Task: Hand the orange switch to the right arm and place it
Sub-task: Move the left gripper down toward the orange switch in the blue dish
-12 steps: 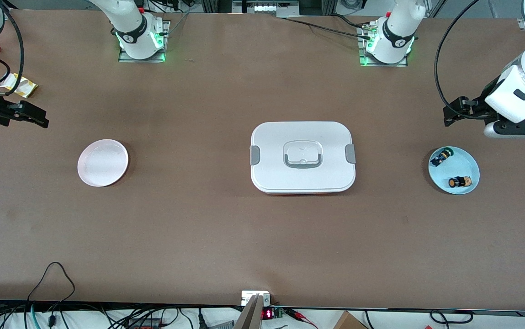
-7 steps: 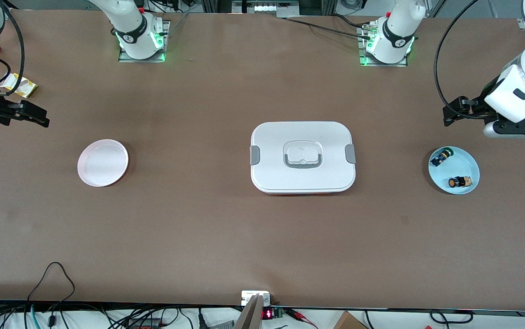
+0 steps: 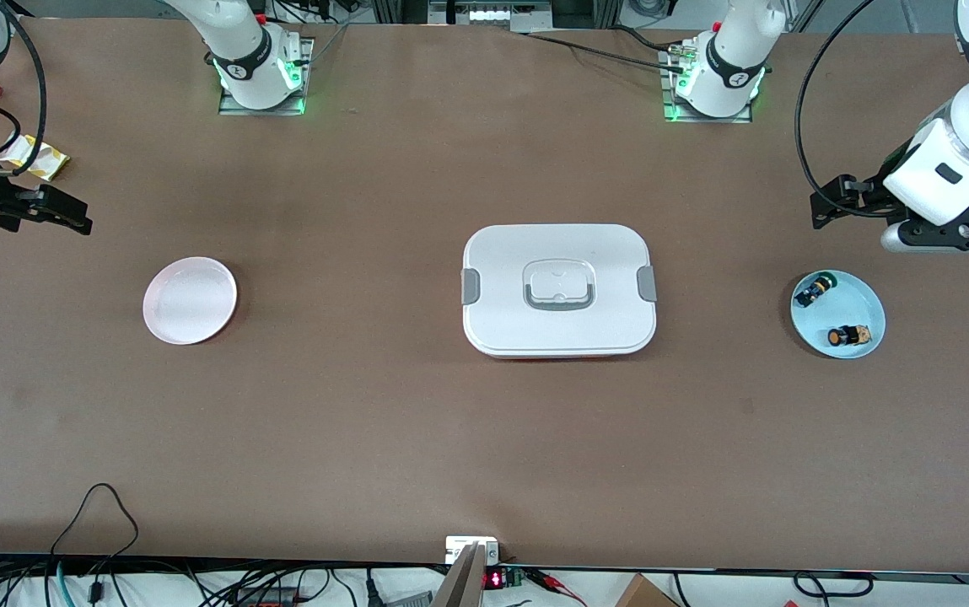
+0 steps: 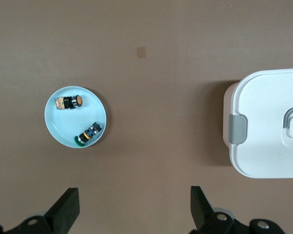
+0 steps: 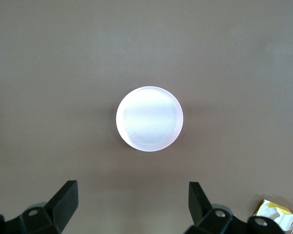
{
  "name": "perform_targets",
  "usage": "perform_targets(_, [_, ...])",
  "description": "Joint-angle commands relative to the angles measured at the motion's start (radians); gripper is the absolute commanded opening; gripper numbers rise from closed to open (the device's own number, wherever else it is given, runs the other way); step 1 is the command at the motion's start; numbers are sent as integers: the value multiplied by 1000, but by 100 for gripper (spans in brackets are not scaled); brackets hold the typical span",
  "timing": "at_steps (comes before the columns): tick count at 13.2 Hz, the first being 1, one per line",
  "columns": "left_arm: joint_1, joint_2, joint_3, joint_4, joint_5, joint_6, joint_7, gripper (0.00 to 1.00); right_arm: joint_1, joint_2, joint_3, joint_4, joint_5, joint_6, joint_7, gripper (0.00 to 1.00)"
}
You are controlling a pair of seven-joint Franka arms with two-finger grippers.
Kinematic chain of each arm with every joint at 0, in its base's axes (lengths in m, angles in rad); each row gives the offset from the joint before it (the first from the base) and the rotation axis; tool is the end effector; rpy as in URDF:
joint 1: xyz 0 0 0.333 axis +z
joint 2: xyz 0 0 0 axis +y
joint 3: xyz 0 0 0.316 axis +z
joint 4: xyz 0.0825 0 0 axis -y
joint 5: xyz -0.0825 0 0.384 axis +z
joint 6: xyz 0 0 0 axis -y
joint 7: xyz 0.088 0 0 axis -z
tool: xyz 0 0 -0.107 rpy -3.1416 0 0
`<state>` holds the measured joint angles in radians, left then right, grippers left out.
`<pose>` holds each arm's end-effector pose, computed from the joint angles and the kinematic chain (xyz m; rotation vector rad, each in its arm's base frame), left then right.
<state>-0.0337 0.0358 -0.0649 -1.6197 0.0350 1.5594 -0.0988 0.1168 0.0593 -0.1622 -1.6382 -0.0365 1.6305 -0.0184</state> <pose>0.5584 -0.0508 0.5807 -3.0963 0.0018 0.1431 0.5722 -0.0273 0.5648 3.0958 -0.0366 -0.1048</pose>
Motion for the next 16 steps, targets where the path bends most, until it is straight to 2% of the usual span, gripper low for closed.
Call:
perform_targets(1, [0,35,-4,32,-3,-62,-6,100,-3,-12,4,1,12,-14,-11,100])
perform_targets(5, [6,107,7,81,10,-146,4,100,-3,-12,3,1,12,-14,-12,100])
perform_targets(7, [53,182,10,84,-3,-157,5,100,-3,-12,4,1,10,-14,-11,100])
perform_targets(9, [89,211,7,90,-12,-147,28,100,-2,-12,4,1,10,-14,-12,100])
perform_targets(10, [94,228,10,92,6,-121,65,100,-2,-12,4,1,10,-14,-12,100])
perform_targets(11, [125,252,10,78,44,-38,108,100,-2,-12,4,1,10,-14,-11,100])
perform_targets(13, [199,304,10,38,48,80,174,100,-3,-12,4,1,10,-14,-11,100])
perform_targets(16, [250,401,10,29,49,197,208,100,-3,-12,4,1,12,-14,-11,100])
